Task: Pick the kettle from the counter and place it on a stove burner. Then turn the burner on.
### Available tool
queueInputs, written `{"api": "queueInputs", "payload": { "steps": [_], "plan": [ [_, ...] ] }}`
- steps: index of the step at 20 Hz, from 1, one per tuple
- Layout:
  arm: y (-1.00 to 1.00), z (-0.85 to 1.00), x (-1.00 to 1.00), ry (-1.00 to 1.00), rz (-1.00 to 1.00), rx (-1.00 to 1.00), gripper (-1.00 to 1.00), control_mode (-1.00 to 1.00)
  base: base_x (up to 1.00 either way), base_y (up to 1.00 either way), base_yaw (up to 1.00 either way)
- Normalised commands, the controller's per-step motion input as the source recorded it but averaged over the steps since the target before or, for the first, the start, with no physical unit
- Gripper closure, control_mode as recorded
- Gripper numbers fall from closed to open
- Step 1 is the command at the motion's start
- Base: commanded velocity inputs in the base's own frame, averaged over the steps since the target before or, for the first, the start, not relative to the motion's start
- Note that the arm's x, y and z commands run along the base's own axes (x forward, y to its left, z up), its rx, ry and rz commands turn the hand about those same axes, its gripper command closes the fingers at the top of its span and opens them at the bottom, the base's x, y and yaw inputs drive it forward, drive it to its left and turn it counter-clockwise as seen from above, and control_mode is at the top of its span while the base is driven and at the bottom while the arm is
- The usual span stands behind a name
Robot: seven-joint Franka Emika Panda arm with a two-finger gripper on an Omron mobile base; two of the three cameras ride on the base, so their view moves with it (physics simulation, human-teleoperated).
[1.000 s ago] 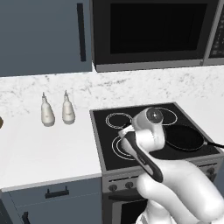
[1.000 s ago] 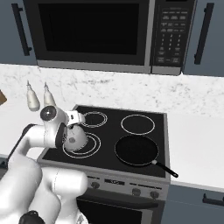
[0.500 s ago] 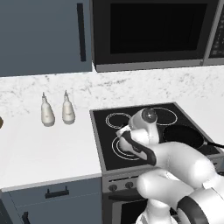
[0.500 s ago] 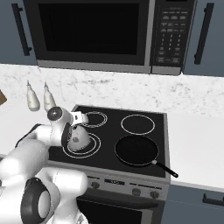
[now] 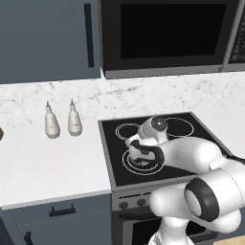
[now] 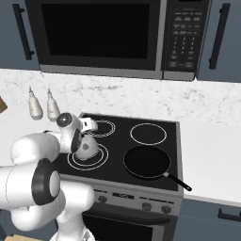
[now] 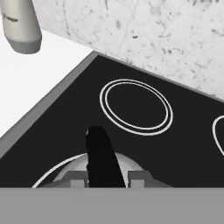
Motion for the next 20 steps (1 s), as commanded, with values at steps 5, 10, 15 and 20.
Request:
{"api": "queueInputs", "payload": {
  "steps": [5, 10, 15, 20],
  "plan": [
    [-0.19, -0.3, 0.1, 0.0, 0.0, 0.0, 1.0, -1.0, 0.0, 0.0, 0.0],
    [-0.14, -0.52, -0.13, 0.0, 0.0, -0.03, 1.0, -1.0, 0.0, 0.0, 0.0],
    [-0.04, -0.51, -0.15, 0.0, 0.0, -0.04, -1.0, -1.0, 0.0, 0.0, 0.0],
    [-0.2, -0.36, -0.15, 0.0, 0.0, -0.01, -1.0, -1.0, 0.0, 0.0, 0.0]
  ]
}}
